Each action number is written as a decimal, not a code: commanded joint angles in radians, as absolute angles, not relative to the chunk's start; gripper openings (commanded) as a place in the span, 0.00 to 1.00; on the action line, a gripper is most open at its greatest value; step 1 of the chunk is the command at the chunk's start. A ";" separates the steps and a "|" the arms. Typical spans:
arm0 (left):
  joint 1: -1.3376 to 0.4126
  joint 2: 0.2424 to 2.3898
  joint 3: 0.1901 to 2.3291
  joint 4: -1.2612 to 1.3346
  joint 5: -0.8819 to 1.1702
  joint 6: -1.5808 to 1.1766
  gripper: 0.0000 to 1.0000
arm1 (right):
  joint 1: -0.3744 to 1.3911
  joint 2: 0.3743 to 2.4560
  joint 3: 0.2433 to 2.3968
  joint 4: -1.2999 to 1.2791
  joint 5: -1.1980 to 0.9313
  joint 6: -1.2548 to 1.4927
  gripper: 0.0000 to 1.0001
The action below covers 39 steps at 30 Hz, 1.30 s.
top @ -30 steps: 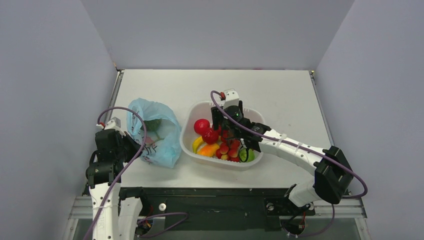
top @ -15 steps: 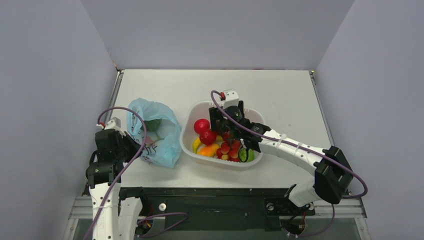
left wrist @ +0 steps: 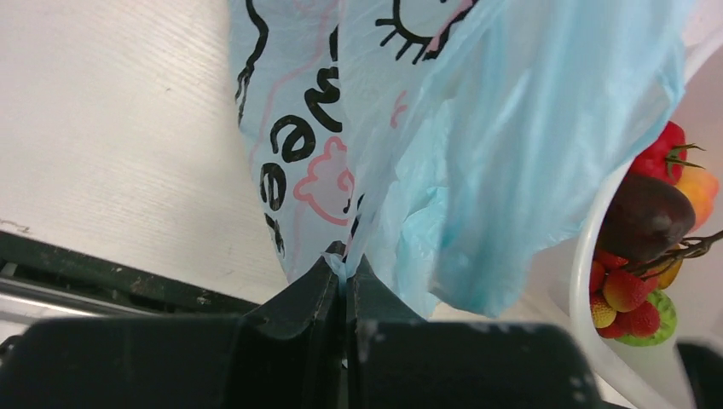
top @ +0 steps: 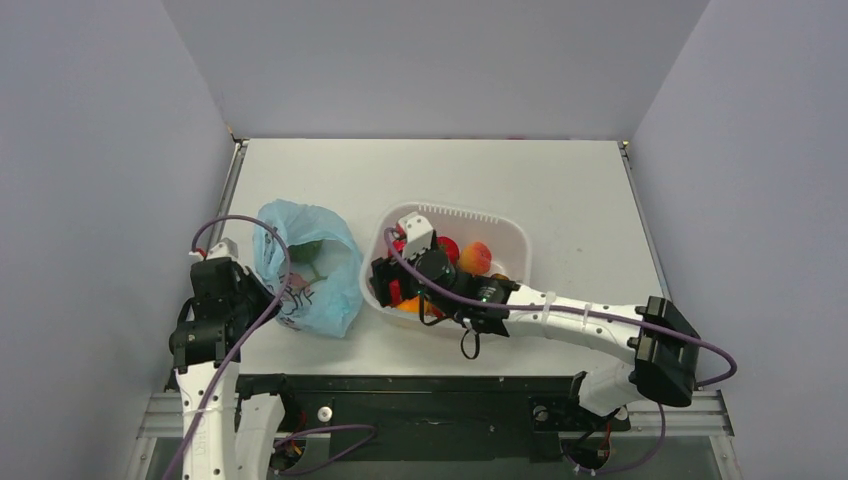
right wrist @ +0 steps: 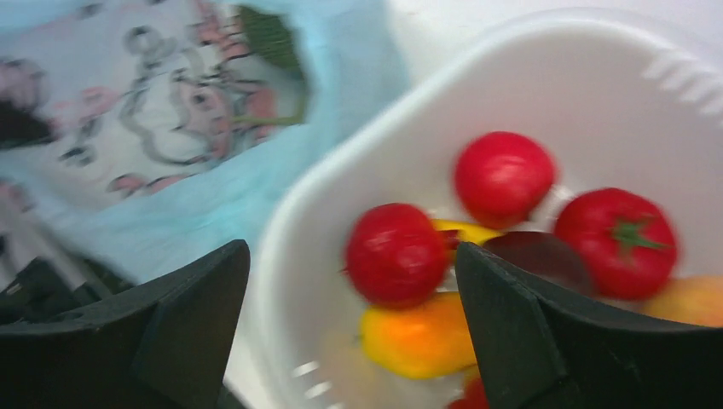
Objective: Take the fake fruits out of the plastic bag
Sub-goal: Place the fake fruit in the bin, then adjust the plastic bag at the center of the board.
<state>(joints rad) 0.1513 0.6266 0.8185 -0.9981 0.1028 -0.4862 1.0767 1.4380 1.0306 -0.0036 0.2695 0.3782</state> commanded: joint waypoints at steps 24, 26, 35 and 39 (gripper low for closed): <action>0.130 0.601 0.802 -1.084 0.062 -0.598 0.00 | 1.255 1.669 1.226 0.043 0.128 0.280 0.53; 0.121 0.580 0.792 -1.063 0.076 -0.603 0.00 | 1.263 1.722 1.283 0.040 0.125 0.285 0.48; 0.104 0.554 0.809 -1.078 0.022 -0.585 0.00 | 1.279 1.968 1.563 -0.025 0.132 0.271 0.40; 0.103 0.543 0.811 -1.084 0.016 -0.581 0.00 | 1.278 2.084 1.674 -0.058 0.128 0.281 0.34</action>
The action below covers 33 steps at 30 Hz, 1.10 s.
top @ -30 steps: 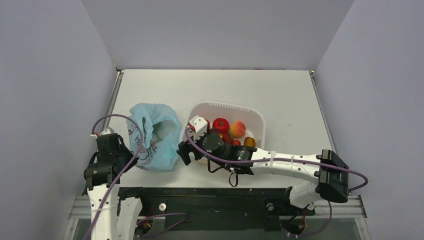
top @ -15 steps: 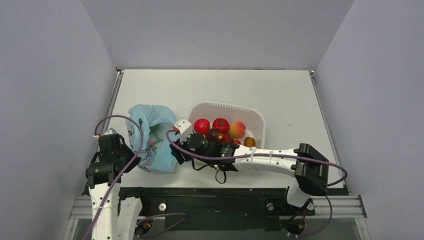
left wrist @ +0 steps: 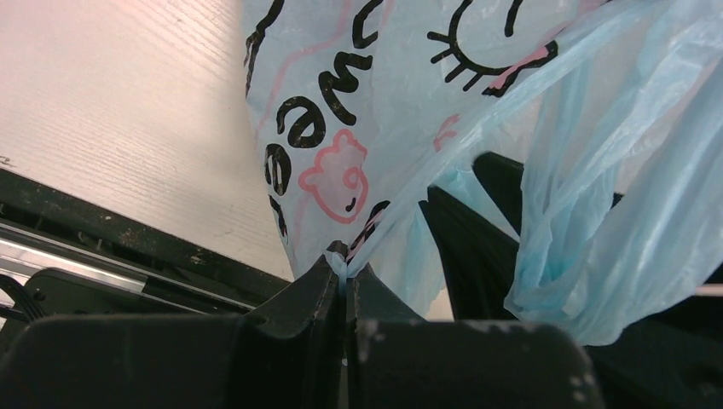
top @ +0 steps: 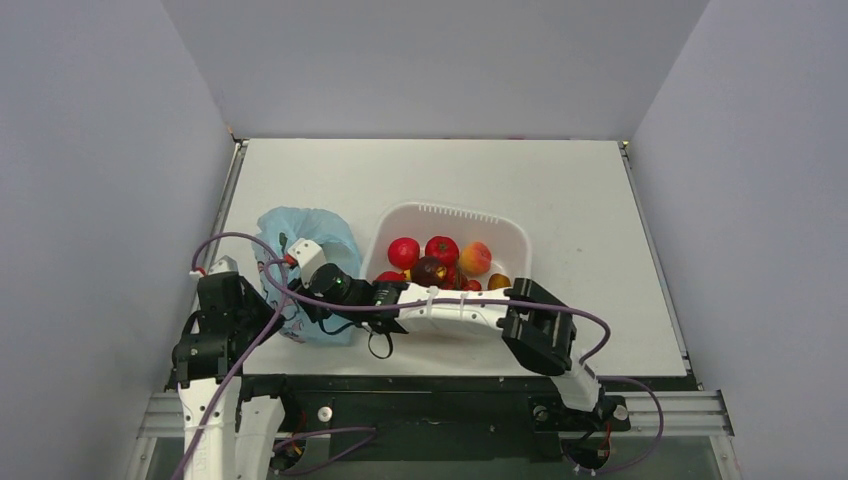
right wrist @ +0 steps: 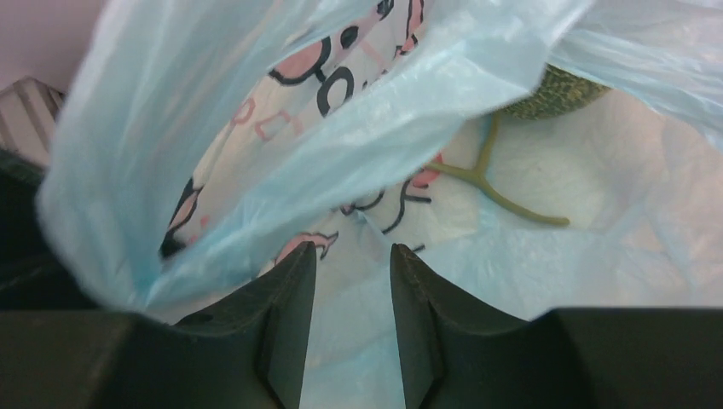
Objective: Take the fake fruits out of the plastic bag
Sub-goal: Adjust the plastic bag at the center of the board.
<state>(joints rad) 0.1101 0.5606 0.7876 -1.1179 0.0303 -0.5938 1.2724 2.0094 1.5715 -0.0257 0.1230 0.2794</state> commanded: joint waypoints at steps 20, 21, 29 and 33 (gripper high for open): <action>0.086 0.548 0.826 -1.089 0.042 -0.584 0.00 | 1.339 2.224 1.662 -0.146 0.110 0.334 0.23; 0.086 0.550 0.821 -1.095 0.042 -0.585 0.00 | 1.351 2.201 1.636 -0.145 0.082 0.340 0.22; 0.086 0.547 0.804 -1.112 0.027 -0.601 0.00 | 1.339 2.121 1.616 -0.115 0.104 0.380 0.21; 0.087 0.540 0.796 -1.112 0.029 -0.607 0.00 | 1.264 2.124 1.643 -0.064 0.083 0.444 0.26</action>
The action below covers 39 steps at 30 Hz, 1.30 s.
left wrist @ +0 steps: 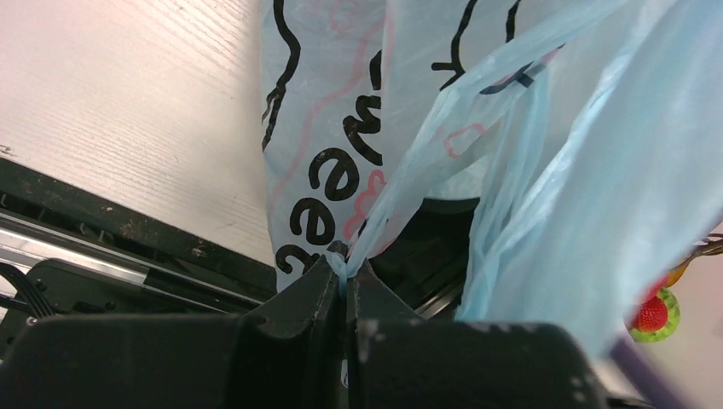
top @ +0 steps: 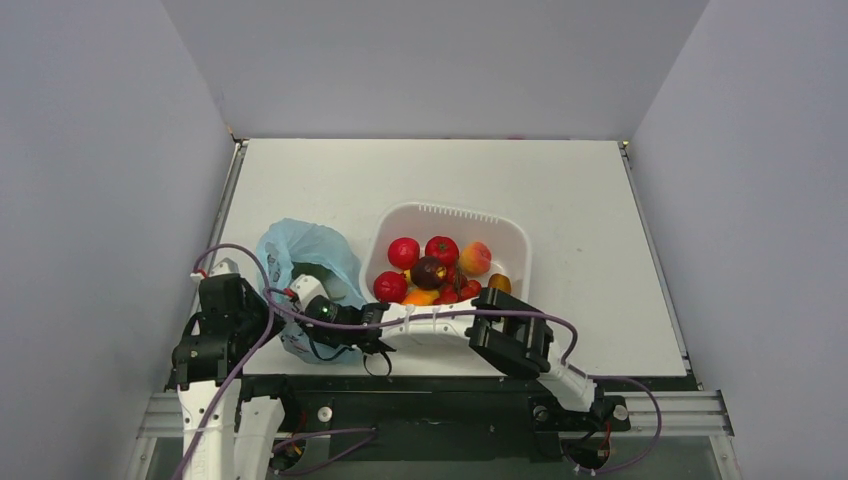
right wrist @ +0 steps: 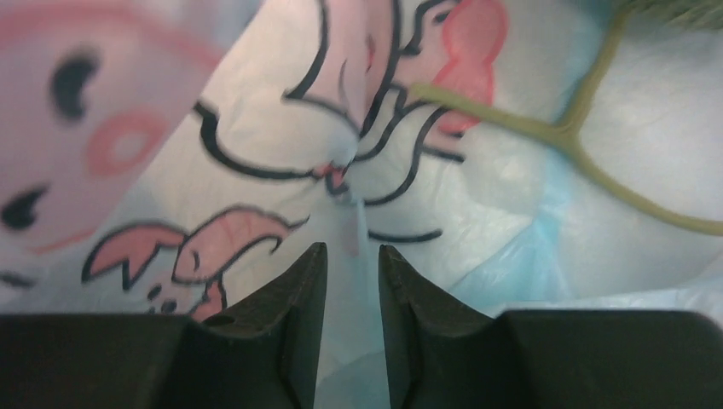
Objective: Take the fake fruits out of the plastic bag
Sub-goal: Adjust the plastic bag at the center of the board, then take out the fake fruit from the plastic bag.
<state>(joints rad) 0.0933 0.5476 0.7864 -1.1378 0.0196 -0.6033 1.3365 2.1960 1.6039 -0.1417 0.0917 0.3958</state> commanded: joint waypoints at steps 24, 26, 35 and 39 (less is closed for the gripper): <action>0.086 0.547 0.754 -1.125 0.099 -0.624 0.00 | 1.229 2.378 1.953 -0.191 0.352 0.353 0.54; 0.087 0.547 0.747 -1.113 0.114 -0.623 0.00 | 1.227 2.406 1.982 -0.207 0.370 0.361 0.54; 0.086 0.525 0.728 -1.092 0.144 -0.624 0.00 | 1.210 2.505 2.038 -0.194 0.466 0.391 0.70; 0.086 0.524 0.722 -1.089 0.157 -0.621 0.00 | 1.202 2.544 2.078 -0.191 0.491 0.366 0.74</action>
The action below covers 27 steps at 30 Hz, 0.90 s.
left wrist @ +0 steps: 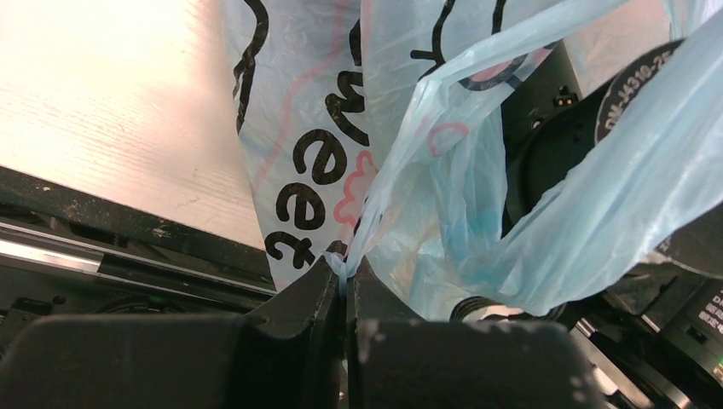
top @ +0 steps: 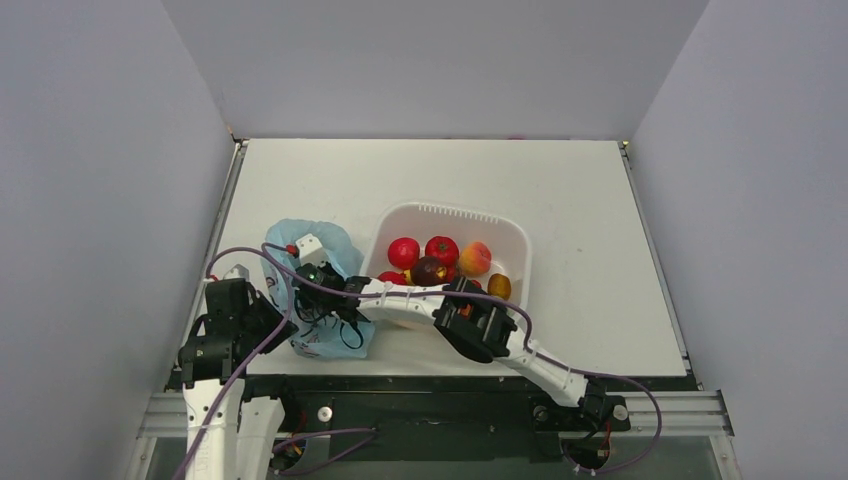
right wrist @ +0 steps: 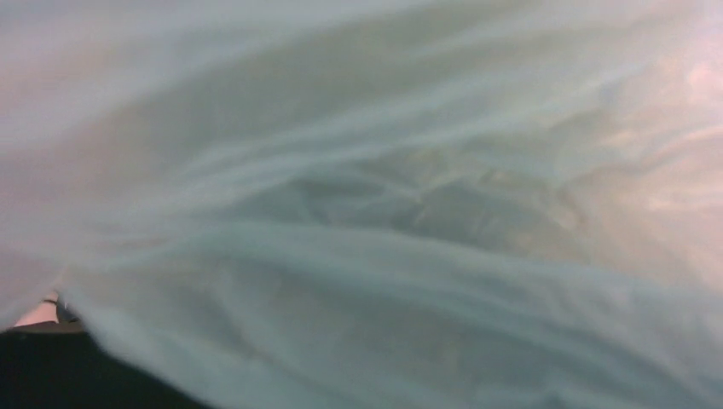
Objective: Take the fake fruits out of the plastic bag
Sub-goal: Take out the fake fruit from the plastic bag.
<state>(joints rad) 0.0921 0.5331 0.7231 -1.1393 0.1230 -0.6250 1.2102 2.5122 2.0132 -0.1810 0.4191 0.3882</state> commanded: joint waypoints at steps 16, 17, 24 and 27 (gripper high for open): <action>0.086 0.523 0.730 -1.085 0.151 -0.607 0.00 | 1.199 2.507 2.086 -0.154 0.492 0.186 0.00; 0.086 0.523 0.732 -1.084 0.150 -0.607 0.00 | 1.196 2.489 2.058 -0.143 0.481 0.179 0.00; 0.086 0.523 0.726 -1.074 0.152 -0.610 0.00 | 1.194 2.306 1.921 -0.010 0.317 0.126 0.00; 0.087 0.519 0.725 -1.074 0.154 -0.611 0.00 | 1.193 2.273 1.905 -0.009 0.265 0.149 0.00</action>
